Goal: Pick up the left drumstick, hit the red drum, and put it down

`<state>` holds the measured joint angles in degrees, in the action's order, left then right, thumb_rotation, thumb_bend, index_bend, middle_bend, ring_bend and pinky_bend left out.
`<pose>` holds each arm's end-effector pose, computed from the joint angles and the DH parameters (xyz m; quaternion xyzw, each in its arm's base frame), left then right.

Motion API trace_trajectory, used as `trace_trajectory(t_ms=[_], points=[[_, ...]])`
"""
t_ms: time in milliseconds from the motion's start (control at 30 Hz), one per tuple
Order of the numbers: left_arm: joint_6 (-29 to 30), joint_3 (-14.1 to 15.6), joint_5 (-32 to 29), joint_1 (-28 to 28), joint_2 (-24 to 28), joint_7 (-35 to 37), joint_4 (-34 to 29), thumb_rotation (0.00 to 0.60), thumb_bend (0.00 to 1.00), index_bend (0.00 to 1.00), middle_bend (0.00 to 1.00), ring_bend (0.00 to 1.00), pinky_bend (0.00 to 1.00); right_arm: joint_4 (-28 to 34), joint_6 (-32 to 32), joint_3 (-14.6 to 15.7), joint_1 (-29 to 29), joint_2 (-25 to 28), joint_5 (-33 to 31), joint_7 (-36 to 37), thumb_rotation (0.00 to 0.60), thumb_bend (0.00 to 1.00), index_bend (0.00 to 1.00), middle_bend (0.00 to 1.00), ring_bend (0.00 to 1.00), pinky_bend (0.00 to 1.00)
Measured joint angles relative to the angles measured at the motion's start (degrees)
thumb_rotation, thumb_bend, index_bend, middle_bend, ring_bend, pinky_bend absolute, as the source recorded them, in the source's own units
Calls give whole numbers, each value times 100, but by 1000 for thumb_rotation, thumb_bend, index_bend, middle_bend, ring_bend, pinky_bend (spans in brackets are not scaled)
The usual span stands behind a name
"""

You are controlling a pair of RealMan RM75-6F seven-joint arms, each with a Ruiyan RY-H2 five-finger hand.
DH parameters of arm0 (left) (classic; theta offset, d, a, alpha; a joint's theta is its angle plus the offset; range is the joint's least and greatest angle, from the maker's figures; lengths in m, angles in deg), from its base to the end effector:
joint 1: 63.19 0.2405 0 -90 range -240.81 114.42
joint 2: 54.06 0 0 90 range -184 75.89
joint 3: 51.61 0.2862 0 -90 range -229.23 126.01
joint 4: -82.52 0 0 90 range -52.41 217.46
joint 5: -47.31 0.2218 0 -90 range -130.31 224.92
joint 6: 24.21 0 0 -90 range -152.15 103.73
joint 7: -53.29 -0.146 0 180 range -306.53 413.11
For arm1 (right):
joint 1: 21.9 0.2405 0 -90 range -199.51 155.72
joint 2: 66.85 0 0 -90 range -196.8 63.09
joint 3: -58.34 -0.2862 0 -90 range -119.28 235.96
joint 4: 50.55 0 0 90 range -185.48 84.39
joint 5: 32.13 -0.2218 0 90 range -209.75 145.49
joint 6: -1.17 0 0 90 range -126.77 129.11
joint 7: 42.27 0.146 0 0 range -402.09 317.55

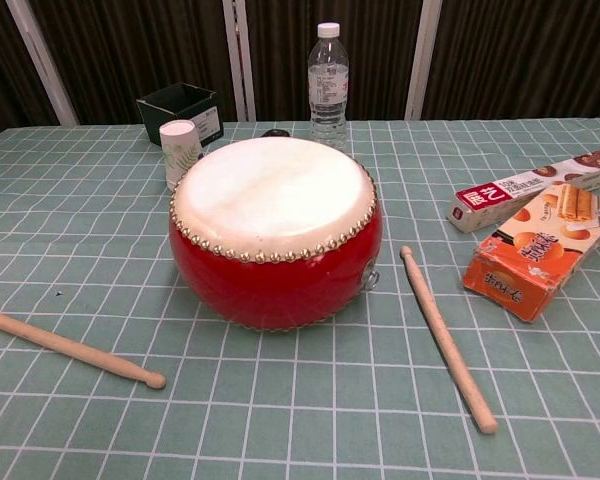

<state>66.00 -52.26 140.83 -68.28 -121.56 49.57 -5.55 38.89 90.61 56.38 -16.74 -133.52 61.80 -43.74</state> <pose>-0.3326 0.1784 0.1464 -0.6358 -0.3186 -0.4057 0.5741 -0.3269 -0.1833 0.1504 0.6281 -0.3288 0.4237 0.5637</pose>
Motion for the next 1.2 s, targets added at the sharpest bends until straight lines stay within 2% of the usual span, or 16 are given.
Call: trace_trajectory(t_ms=[1000, 1100, 1200], points=[[-552, 161, 36, -188, 144, -343, -225, 600, 0, 0, 2, 0, 23, 22, -36, 7, -16, 32, -33, 9, 600, 298, 0, 0, 0, 112], [-778, 169, 34, -298, 167, -432, -271, 600, 0, 0, 63, 31, 112, 36, -86, 13, -11, 40, -62, -1, 600, 298, 0, 0, 0, 112], [-1020, 147, 7, -446, 177, -601, -366, 600, 0, 28, 194, 149, 236, 61, -111, 11, -4, 56, -84, 0, 600, 298, 0, 0, 0, 112]])
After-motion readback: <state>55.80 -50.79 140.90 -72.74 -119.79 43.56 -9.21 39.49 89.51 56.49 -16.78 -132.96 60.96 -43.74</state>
